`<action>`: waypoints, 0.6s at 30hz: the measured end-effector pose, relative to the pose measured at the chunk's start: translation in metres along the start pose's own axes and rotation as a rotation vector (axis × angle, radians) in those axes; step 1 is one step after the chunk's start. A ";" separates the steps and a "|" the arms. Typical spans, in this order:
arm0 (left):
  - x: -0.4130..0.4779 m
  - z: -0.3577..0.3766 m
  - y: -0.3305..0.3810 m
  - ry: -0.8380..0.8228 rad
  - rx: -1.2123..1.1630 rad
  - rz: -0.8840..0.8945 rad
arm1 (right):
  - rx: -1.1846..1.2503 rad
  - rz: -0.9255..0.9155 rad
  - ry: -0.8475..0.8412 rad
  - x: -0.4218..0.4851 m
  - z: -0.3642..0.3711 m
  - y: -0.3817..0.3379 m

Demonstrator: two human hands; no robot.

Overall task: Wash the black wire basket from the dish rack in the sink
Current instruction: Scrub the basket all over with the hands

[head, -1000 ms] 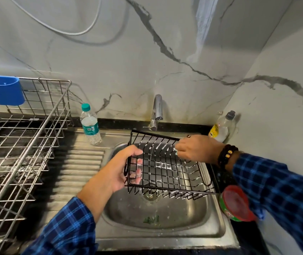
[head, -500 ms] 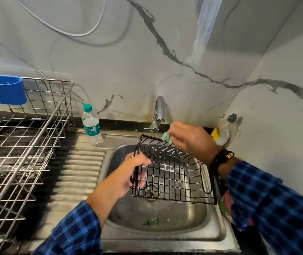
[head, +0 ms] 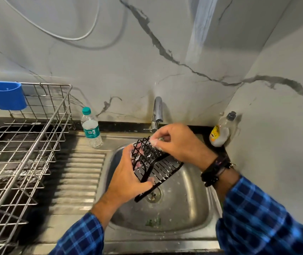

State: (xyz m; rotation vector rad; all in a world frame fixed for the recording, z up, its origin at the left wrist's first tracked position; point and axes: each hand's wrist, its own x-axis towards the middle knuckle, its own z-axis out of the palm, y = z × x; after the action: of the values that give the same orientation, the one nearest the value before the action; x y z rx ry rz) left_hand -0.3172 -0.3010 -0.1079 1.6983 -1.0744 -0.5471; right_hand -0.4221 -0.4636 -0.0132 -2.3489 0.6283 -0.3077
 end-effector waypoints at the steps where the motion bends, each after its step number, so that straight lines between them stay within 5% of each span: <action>1: 0.001 -0.001 -0.001 0.003 0.024 0.015 | -0.004 -0.020 -0.013 -0.001 0.000 -0.002; 11: -0.007 -0.007 -0.009 0.020 0.088 0.077 | -0.251 0.269 0.188 0.011 -0.025 0.072; 18: 0.004 -0.005 -0.009 -0.019 0.182 0.204 | -0.131 0.014 0.035 -0.004 0.000 -0.006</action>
State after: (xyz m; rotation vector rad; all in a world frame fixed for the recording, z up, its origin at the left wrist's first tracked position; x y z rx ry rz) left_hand -0.3078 -0.3012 -0.1139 1.7159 -1.3274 -0.3434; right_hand -0.4235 -0.4575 -0.0097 -2.4679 0.7004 -0.3101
